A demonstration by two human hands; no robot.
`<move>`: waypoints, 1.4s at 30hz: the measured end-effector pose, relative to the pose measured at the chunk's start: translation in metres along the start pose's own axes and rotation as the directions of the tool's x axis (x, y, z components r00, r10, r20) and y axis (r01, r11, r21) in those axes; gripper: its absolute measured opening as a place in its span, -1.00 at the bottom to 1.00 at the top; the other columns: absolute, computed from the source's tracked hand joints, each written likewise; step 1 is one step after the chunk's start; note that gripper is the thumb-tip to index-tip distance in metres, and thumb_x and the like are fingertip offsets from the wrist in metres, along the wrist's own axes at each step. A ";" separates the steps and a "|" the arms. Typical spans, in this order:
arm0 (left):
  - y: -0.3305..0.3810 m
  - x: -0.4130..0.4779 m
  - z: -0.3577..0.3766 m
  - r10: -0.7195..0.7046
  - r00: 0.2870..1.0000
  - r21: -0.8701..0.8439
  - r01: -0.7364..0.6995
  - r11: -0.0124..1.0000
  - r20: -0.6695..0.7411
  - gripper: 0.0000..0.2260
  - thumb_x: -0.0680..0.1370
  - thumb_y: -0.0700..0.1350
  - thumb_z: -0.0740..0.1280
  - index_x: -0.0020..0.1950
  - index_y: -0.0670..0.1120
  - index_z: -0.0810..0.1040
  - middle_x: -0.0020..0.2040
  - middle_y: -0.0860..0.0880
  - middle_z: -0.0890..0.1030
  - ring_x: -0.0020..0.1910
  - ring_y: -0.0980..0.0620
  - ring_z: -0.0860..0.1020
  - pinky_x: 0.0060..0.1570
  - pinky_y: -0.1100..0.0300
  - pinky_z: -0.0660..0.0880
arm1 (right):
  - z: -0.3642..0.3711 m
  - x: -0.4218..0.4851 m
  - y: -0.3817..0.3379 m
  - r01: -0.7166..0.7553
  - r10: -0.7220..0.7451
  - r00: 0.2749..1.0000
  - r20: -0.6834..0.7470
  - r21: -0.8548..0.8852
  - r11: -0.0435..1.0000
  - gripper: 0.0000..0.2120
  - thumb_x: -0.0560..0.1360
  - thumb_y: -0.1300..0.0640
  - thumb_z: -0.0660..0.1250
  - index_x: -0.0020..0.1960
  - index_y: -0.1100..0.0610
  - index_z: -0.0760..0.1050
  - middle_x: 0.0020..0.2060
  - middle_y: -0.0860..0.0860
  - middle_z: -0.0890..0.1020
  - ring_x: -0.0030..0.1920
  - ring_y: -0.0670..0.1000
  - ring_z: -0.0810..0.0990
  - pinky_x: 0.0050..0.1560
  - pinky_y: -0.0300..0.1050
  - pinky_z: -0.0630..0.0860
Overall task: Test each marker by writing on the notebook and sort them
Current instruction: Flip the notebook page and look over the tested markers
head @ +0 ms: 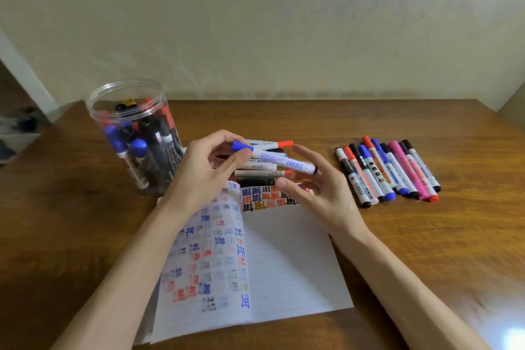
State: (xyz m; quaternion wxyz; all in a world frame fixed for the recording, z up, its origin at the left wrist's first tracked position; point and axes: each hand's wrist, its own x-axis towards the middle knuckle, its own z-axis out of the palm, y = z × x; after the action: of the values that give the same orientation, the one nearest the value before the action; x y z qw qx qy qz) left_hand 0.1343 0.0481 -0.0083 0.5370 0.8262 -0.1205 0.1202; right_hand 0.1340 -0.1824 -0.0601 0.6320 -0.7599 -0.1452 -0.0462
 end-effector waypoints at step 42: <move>0.037 0.022 -0.145 0.224 0.761 0.088 -0.215 0.973 -0.609 -0.75 0.65 -0.22 0.32 0.33 -0.08 0.55 0.16 -0.07 0.68 0.18 0.06 0.66 0.16 0.27 0.52 | 0.057 -0.028 0.000 0.485 -0.270 0.832 0.484 -0.400 0.778 -0.80 0.53 -0.21 0.46 0.03 -0.13 0.70 0.09 -0.35 0.59 0.18 -0.21 0.54 0.20 -0.15 0.50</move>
State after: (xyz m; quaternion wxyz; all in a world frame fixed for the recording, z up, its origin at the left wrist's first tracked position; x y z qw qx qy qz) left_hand 0.1329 0.1653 0.0877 0.5239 0.7254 -0.0343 0.4452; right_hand 0.1013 -0.1312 -0.0787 0.3430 -0.8450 -0.4066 -0.0550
